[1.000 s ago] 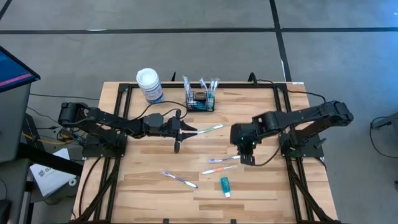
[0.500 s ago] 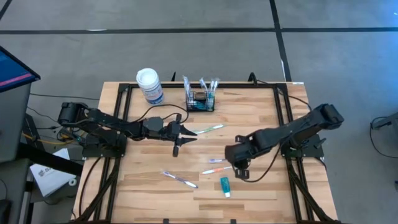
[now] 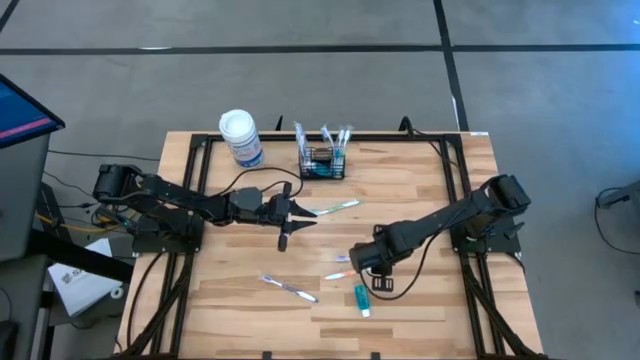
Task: Pick & Place toothbrushing station
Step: Put the orange toothbrush into the black wire organizer
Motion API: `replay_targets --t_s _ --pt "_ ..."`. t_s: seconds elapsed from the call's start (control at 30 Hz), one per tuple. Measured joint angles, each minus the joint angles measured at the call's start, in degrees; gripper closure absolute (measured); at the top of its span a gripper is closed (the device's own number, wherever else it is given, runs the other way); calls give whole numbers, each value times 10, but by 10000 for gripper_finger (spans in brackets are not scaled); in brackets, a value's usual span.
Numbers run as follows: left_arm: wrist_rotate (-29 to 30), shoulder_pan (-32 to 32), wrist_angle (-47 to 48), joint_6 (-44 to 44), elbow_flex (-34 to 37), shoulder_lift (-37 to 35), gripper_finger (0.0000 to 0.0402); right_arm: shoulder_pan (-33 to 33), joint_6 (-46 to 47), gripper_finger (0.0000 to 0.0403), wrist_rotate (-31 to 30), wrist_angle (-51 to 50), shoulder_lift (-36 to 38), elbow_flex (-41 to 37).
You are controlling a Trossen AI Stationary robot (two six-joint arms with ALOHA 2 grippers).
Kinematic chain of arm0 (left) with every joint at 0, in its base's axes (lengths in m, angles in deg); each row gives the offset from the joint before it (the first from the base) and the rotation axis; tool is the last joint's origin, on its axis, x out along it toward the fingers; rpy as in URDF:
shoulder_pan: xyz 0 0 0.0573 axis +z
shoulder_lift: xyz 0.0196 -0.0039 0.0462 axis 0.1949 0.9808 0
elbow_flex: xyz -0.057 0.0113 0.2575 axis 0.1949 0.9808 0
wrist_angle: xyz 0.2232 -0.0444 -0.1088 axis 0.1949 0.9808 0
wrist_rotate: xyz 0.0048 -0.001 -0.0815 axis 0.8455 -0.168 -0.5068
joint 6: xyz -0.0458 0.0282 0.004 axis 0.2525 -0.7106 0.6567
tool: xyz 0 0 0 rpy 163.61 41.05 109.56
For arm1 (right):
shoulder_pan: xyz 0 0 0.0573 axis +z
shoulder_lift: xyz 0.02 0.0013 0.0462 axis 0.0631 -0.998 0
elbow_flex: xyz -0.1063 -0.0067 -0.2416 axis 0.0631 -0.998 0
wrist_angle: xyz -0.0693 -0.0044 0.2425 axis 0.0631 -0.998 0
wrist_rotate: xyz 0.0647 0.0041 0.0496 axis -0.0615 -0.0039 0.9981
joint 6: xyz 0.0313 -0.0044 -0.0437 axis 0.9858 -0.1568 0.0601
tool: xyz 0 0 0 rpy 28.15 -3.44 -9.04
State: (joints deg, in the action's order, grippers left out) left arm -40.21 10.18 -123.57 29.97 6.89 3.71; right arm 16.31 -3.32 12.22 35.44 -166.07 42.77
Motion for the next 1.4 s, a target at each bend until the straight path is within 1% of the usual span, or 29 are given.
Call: replay_targets --t_s 0.27,0.4,0.63,1.07,1.17,1.4 --pt "0 0 0 0 0 0 325 7 2 311 0 7 -18 -1" --pt "0 0 0 0 0 0 325 14 9 311 0 37 -18 -7" --pt "0 0 0 0 0 0 325 18 14 311 0 108 -18 -48" --pt "0 0 -5 0 0 0 325 17 15 311 -1 131 -18 -48" --pt "0 0 -5 0 0 0 325 17 15 311 -13 131 -18 -48" --pt "0 0 -5 0 0 0 325 17 1 311 -12 151 -63 -48"
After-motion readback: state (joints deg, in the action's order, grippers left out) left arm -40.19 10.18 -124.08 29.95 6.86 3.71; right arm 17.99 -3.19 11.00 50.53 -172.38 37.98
